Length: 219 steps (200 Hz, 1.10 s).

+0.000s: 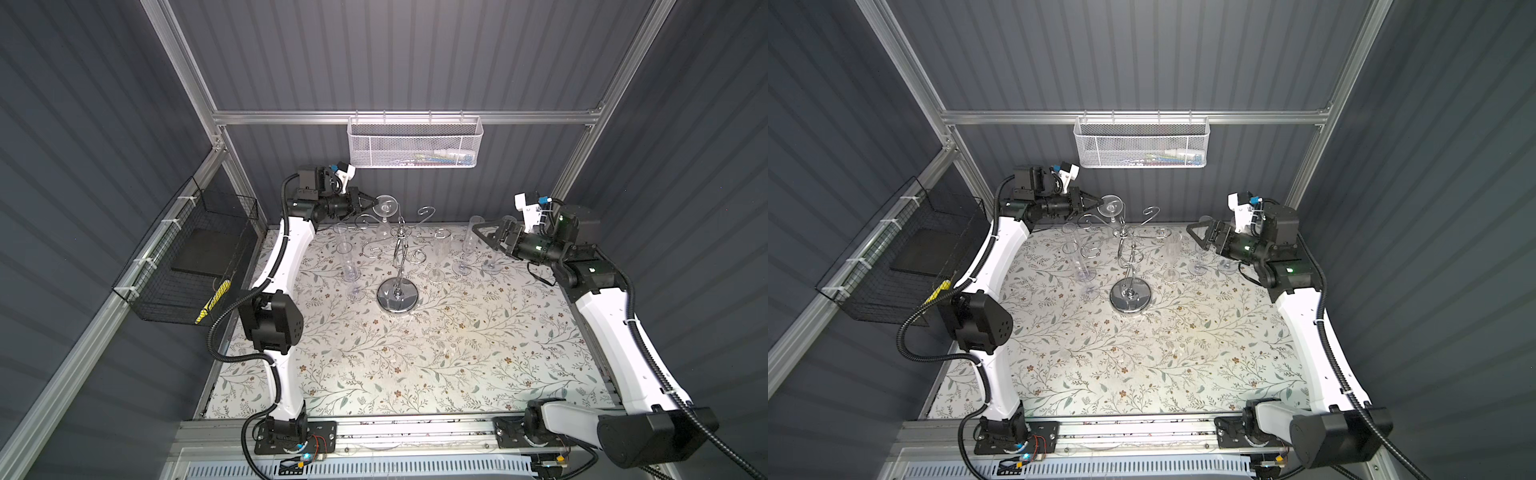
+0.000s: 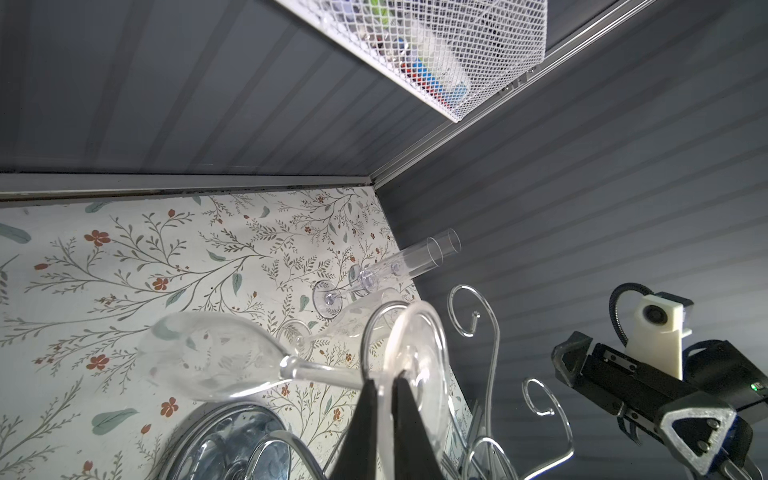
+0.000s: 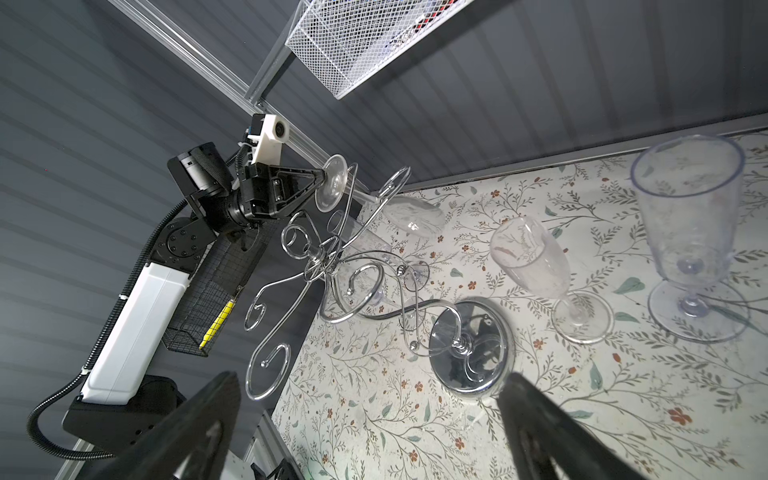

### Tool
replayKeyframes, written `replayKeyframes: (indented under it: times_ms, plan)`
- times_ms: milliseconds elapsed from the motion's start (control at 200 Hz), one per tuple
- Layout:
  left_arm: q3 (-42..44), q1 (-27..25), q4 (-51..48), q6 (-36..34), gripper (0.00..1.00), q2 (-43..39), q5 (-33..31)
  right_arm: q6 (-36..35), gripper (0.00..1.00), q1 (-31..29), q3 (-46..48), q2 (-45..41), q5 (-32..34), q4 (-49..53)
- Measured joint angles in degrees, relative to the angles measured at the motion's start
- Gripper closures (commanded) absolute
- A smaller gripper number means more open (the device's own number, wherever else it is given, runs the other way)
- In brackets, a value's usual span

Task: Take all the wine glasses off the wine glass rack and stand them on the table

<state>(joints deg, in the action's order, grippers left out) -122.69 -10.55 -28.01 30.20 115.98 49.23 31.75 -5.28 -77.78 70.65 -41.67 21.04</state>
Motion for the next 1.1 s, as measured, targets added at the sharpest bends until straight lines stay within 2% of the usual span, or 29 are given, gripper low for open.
replayKeyframes:
  times_ms: [160, 580, 1096]
  plan:
    - [4.0, 0.0, 5.4, 3.8, 1.00, -1.0, 1.0, 0.2, 0.01, 0.0, 0.0, -0.1, 0.1, 0.0]
    - [8.9, 0.0, 18.2, 16.8, 1.00, -2.0, 1.6, 0.2, 0.01, 0.4, 0.3, -1.6, 0.1, 0.0]
    - [8.5, -0.6, 21.7, 21.3, 1.00, -2.3, 2.8, 0.4, 0.01, 0.9, 1.0, -2.0, 0.1, 0.0]
